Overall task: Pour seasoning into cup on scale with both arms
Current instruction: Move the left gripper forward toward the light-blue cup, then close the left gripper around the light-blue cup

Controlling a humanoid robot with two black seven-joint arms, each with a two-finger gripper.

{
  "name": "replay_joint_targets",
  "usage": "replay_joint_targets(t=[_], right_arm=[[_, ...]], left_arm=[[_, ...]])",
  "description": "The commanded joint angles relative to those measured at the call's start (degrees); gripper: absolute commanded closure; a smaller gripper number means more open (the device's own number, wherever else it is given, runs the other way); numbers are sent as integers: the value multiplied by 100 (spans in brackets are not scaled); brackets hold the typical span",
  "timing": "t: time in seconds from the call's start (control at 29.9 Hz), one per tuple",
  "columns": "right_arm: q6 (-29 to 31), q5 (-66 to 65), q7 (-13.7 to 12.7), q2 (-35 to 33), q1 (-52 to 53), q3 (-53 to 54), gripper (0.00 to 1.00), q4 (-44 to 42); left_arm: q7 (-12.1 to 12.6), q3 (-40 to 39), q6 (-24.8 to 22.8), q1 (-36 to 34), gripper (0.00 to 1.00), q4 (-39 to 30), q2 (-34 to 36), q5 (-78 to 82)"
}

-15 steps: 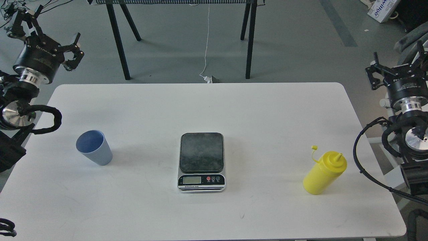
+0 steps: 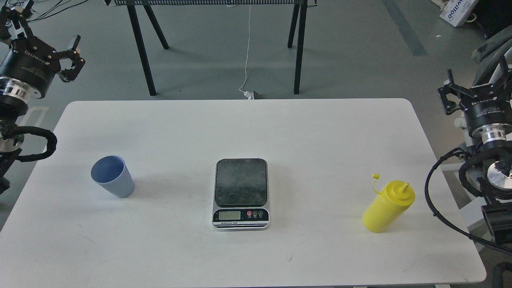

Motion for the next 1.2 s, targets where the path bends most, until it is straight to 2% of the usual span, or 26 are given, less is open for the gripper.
replay_joint_targets(t=[0.0,0.17,0.23,0.3,0.4,0.53,0.6,0.7,0.9,1.17], right_arm=[[0,0,1,-44,-317,28,1,205],[0,9,27,-141,-669,168,1,425],[0,9,27,-141,-740,256,1,443],[0,9,27,-141,-757,274,1,443],[0,9,27,-141,-766,274,1,443],[0,9,27,-141,-766,274,1,443],[0,9,27,-141,-766,274,1,443],[0,9,27,-141,-801,274,1,443],[0,0,27,-141,-801,274,1,443],[0,0,27,-141,-801,274,1,434]], left_arm=[[-27,201,0,169,1,-912,691,865],[-141,263,0,415,4,-1800,1288,2069],[-255,263,206,555,6,-2362,1517,2815],[-392,262,741,722,7,-2898,1632,3667],[-392,332,1690,925,9,-3208,1729,5133],[-392,648,2508,1048,14,-3164,1703,7418],[-392,859,3114,1057,18,-3051,1703,8553],[-392,1210,3608,1075,21,-2551,1668,9434],[-392,1738,4145,1066,30,-1812,1650,10209],[-392,1845,4172,1039,38,-1012,1194,10693]])
